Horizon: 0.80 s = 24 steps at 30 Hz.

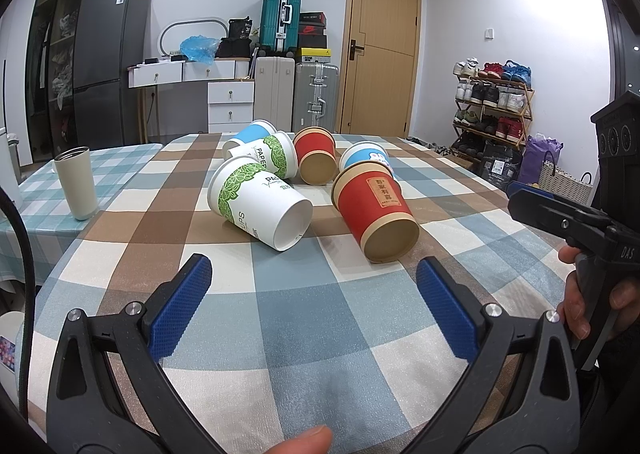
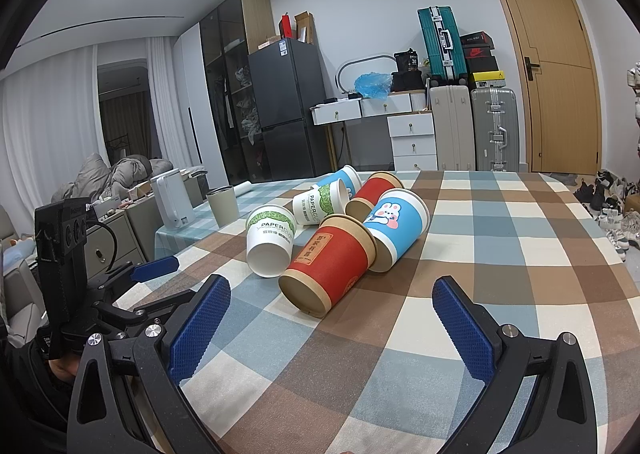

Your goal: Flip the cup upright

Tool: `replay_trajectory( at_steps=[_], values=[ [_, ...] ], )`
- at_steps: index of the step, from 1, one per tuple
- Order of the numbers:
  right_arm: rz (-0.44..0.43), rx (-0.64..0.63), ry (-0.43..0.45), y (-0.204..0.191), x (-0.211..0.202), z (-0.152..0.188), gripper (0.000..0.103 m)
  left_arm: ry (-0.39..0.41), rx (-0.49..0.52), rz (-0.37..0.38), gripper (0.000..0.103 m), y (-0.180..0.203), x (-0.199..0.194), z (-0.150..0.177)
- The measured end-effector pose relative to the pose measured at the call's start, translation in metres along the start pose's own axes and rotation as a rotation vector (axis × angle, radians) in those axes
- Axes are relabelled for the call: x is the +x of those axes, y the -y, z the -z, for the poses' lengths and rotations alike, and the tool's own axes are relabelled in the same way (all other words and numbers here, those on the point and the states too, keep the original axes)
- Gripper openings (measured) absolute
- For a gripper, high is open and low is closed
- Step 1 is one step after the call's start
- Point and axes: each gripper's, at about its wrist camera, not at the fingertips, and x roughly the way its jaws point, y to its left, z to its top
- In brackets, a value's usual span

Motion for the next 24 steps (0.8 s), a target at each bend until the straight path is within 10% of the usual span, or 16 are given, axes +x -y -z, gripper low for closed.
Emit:
replay_trajectory(
  at_steps=[24],
  values=[
    [0.040,0.019,-0.026,0.0060,-0.0031,-0.0052,0.103,-0.021,-0.018,-0.003,0.102,0.0088,0.0091,-0.0098]
  ],
)
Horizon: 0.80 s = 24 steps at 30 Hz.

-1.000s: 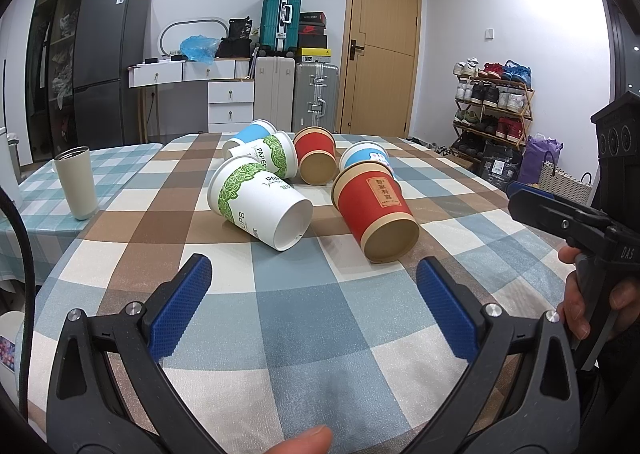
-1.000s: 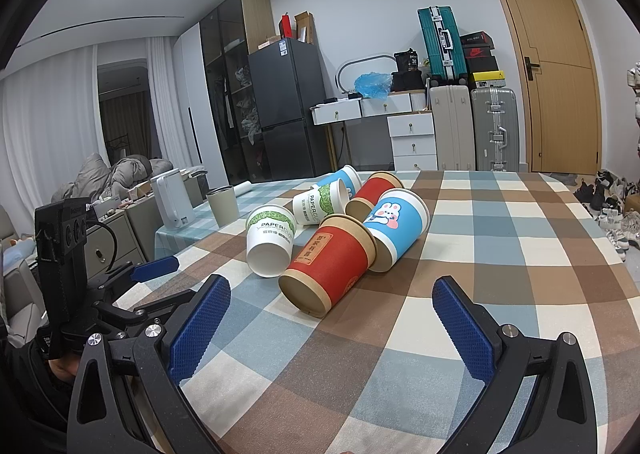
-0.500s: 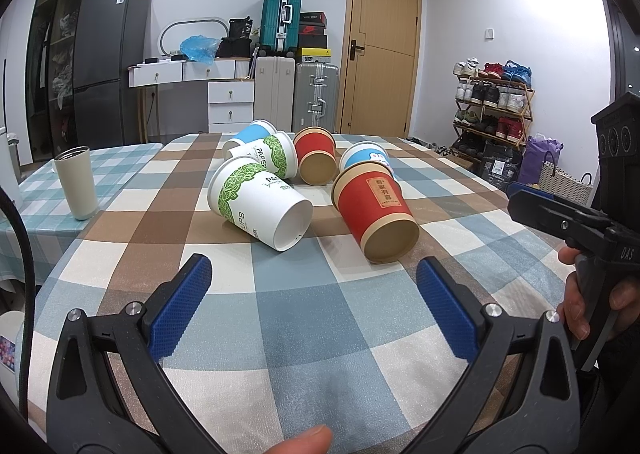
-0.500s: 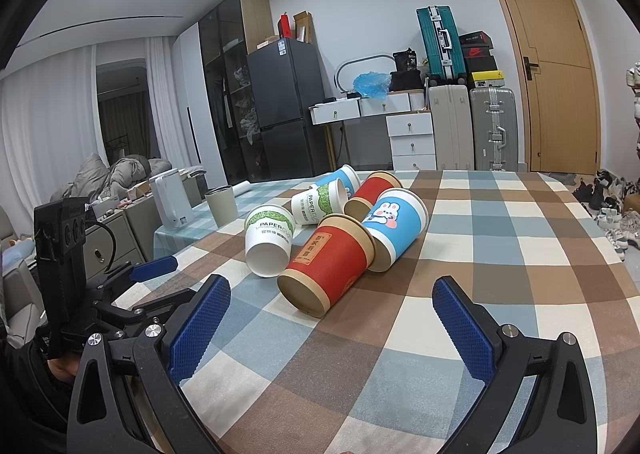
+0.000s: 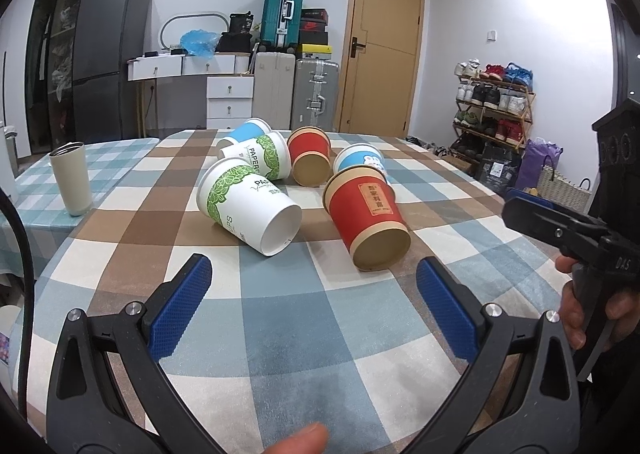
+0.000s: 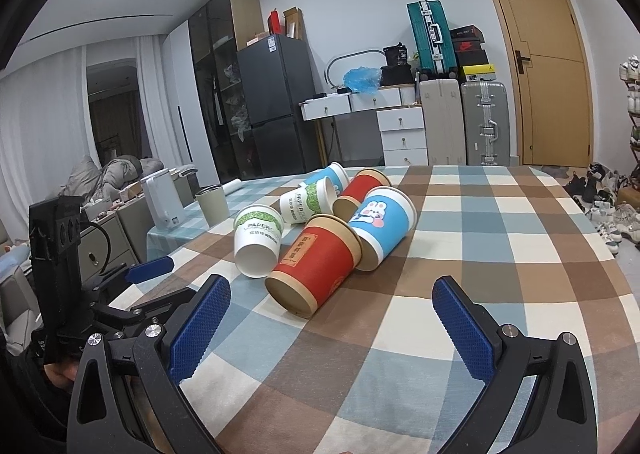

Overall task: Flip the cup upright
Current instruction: 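Move the left tool toward the red kraft-rimmed cup lying on its side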

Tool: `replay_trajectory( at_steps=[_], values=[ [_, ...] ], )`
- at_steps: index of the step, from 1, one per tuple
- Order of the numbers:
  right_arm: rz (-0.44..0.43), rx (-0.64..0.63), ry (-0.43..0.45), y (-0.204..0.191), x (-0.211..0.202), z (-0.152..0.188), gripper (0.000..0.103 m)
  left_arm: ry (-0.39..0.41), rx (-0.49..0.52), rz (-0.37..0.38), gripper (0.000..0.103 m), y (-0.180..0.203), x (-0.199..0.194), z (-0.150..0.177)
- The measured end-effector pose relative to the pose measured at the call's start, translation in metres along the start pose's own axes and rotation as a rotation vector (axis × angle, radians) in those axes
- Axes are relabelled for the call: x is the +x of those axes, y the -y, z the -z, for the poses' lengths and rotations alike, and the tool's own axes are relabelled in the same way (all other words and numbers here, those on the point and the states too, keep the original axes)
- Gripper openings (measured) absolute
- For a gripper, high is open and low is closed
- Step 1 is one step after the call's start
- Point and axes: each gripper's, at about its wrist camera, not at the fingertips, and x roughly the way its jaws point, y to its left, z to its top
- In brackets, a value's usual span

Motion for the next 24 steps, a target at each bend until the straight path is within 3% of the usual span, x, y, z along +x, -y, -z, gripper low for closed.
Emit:
replay_trajectory(
  at_steps=[10,24],
  values=[
    [0.077,0.040,-0.020,0.016,-0.005,-0.005,0.103,-0.098,0.020,0.004,0.102,0.022,0.028,-0.018],
    [0.072,0.070,-0.043,0.024,-0.006,-0.008,0.103,-0.175,0.063,0.008,0.102,0.047,0.075,-0.038]
  ],
)
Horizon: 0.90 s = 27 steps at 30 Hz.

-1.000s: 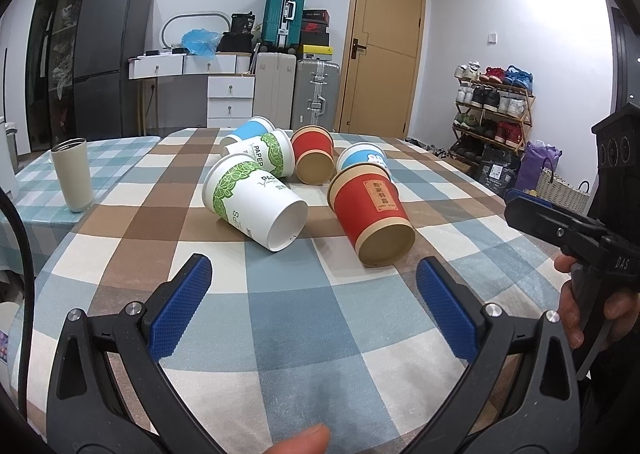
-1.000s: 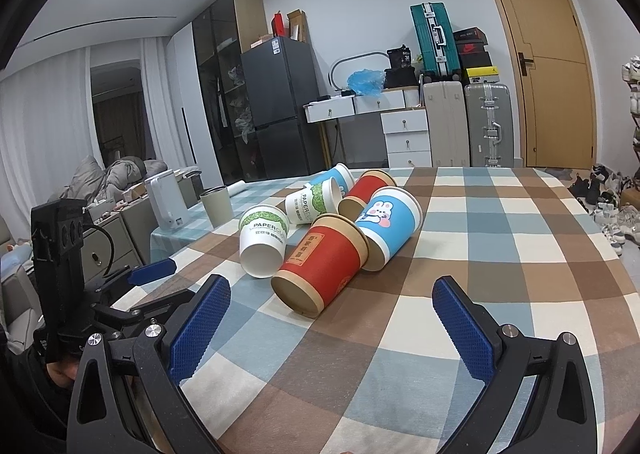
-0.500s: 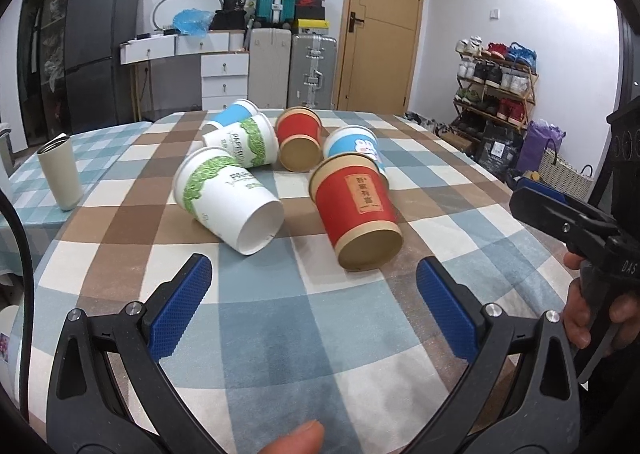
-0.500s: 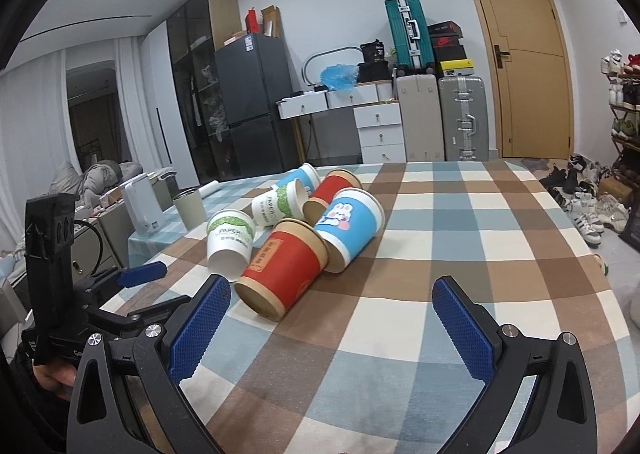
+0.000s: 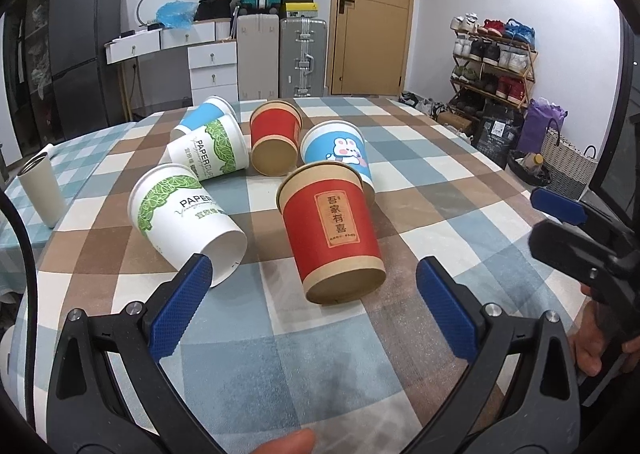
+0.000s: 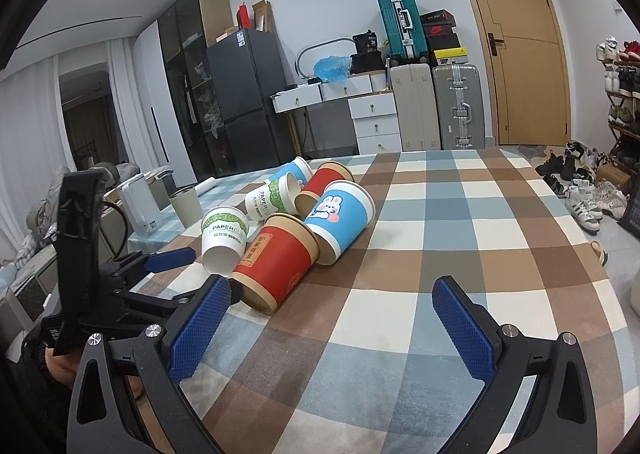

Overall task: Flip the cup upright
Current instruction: 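Move the left tool toward the red kraft-rimmed cup lying on its side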

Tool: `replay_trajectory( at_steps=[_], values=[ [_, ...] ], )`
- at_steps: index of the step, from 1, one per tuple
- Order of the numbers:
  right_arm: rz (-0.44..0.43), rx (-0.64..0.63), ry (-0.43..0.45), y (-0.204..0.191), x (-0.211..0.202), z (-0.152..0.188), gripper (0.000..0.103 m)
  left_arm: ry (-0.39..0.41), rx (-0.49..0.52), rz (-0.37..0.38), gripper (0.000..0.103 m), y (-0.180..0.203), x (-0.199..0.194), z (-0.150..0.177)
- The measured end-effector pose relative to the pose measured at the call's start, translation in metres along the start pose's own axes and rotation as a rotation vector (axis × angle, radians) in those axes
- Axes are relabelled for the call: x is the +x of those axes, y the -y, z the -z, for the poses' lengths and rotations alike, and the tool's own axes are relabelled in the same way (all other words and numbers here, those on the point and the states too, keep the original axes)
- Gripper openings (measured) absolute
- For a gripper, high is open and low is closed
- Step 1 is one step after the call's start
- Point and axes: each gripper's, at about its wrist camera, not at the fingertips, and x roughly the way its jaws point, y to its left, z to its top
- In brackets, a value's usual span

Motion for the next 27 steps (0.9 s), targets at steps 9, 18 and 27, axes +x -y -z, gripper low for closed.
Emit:
replay_trajectory(
  at_steps=[9,18,27],
  values=[
    [-0.005,-0.005,-0.002,0.000,0.001,0.000,0.103,-0.093,-0.010,0.011,0.089,0.008,0.030,-0.003],
    [-0.008,-0.011,0.000,-0.002,-0.001,0.000,0.103,-0.106,-0.037,0.019,0.087,0.008,0.034,-0.008],
    [-0.009,-0.012,-0.003,-0.003,0.000,0.001,0.103,-0.130,-0.040,0.032,0.053,0.010,0.039,-0.008]
  ],
)
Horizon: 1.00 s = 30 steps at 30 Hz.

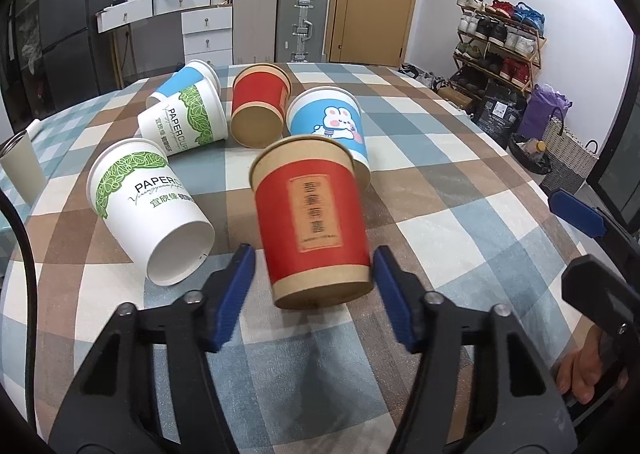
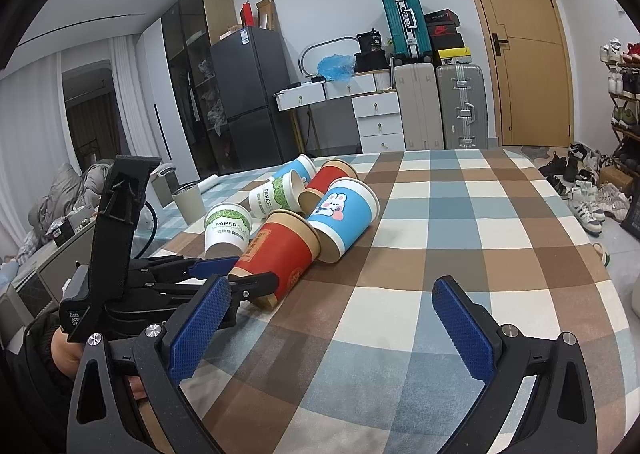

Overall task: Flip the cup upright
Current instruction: 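Move the left tool toward the red kraft-rimmed cup lying on its side, then close the left tool fingers around the red cup's body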

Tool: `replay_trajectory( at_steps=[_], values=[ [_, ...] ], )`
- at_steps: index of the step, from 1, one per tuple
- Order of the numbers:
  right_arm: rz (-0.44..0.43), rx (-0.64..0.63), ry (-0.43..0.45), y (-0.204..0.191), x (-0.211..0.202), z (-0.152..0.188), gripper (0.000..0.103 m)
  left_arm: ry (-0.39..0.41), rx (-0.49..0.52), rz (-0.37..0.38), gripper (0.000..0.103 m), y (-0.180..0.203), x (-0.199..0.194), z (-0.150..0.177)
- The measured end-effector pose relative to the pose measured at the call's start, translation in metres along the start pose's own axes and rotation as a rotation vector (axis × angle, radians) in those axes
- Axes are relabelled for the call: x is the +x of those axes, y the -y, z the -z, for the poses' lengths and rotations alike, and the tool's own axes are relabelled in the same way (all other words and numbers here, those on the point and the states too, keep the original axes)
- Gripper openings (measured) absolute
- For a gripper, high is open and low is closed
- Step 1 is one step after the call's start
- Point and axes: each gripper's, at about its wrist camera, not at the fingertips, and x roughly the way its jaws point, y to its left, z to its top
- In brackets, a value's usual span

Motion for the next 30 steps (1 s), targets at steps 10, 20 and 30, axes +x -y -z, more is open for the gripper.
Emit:
replay_trajectory(
  at_steps=[10,20,30],
  values=[
    [-0.006,-0.004,-0.006,-0.002,0.003,0.002,0.103,0.020,-0.046,0.018,0.052,-0.007,-0.008,0.004],
    [-0.018,-0.014,-0.017,-0.007,0.005,0.004,0.103,0.060,-0.069,0.027,0.050,-0.013,-0.029,0.015],
    [-0.022,-0.018,-0.020,-0.007,0.007,0.003,0.103,0.035,-0.057,0.021,0.051,-0.013,-0.027,0.023]
  ],
)
